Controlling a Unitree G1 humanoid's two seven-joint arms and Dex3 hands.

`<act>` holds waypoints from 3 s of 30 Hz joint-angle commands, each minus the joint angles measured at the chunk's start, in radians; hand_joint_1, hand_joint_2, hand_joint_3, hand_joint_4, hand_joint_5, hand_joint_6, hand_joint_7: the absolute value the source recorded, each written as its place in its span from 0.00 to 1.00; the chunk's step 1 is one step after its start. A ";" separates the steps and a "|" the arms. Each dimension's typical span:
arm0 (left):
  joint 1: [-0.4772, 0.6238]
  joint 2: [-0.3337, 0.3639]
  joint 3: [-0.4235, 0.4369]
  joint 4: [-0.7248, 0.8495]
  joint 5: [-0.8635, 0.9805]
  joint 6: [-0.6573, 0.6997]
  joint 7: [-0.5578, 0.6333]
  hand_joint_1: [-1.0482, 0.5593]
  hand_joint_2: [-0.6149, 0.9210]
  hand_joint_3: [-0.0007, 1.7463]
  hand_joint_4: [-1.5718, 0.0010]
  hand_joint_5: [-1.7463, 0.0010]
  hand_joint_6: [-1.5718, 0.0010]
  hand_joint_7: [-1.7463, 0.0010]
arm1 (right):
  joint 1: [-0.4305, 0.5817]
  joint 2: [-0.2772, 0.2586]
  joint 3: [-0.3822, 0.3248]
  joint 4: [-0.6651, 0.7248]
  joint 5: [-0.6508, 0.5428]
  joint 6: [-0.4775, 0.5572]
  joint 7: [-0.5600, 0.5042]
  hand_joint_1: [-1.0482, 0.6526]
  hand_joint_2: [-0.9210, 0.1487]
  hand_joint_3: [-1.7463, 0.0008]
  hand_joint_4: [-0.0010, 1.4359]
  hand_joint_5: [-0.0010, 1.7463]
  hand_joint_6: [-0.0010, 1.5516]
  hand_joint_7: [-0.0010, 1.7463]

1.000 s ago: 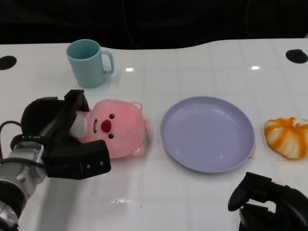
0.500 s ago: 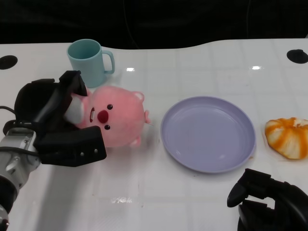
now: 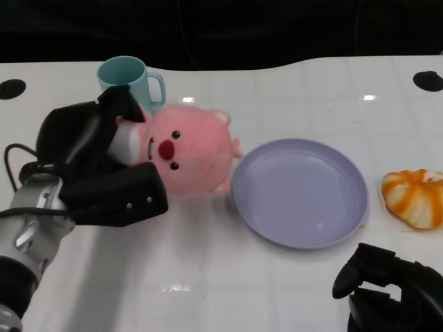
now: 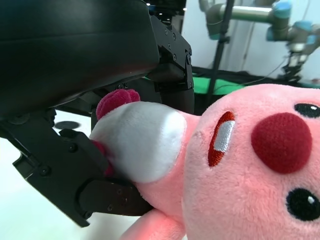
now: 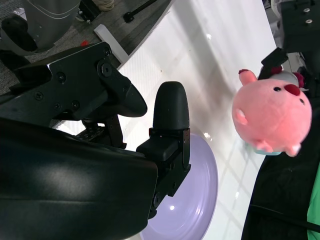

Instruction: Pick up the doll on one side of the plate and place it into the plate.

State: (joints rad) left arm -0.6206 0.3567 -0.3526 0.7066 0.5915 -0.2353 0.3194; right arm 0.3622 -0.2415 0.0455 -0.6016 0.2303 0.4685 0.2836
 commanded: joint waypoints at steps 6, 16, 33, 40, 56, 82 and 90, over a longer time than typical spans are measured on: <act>-0.006 -0.059 0.010 -0.111 -0.009 0.067 -0.085 0.54 0.67 0.69 0.41 0.00 0.53 0.00 | 0.009 -0.004 0.001 0.003 0.002 -0.010 0.006 0.59 0.20 0.35 0.46 1.00 0.31 0.92; -0.119 -0.214 -0.034 -0.022 0.010 0.125 -0.115 0.55 0.67 0.66 0.38 0.00 0.50 0.02 | 0.015 0.001 0.010 -0.009 -0.001 -0.005 -0.003 0.58 0.20 0.35 0.46 1.00 0.30 0.93; -0.292 -0.406 -0.105 0.252 0.045 0.150 -0.083 0.52 0.71 0.64 0.40 0.00 0.54 0.00 | 0.033 0.001 0.028 -0.029 -0.006 -0.008 -0.010 0.58 0.21 0.35 0.46 1.00 0.31 0.92; -0.332 -0.449 -0.120 0.335 0.037 0.136 -0.079 0.51 0.74 0.62 0.41 0.00 0.54 0.00 | 0.037 0.003 0.037 -0.040 -0.010 -0.005 -0.019 0.57 0.22 0.34 0.46 1.00 0.32 0.92; -0.352 -0.460 -0.109 0.353 -0.012 0.161 -0.223 0.46 0.97 0.13 0.63 0.22 0.51 0.89 | 0.039 -0.001 0.036 -0.041 -0.005 -0.009 -0.015 0.56 0.24 0.33 0.47 1.00 0.33 0.91; -0.228 -0.290 -0.159 0.011 0.036 0.184 -0.388 0.09 1.00 0.24 1.00 0.82 0.91 1.00 | 0.035 -0.005 0.028 -0.045 -0.004 -0.005 -0.014 0.58 0.23 0.32 0.46 1.00 0.32 0.91; -0.141 -0.221 -0.106 -0.129 -0.028 0.174 -0.465 0.10 1.00 0.23 1.00 0.79 0.91 1.00 | 0.034 -0.003 0.026 -0.036 -0.004 -0.012 -0.010 0.59 0.23 0.32 0.46 1.00 0.32 0.91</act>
State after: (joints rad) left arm -0.7841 0.1106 -0.4713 0.6027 0.5761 -0.0549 -0.1259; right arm 0.3940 -0.2364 0.0797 -0.6366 0.2243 0.4615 0.2713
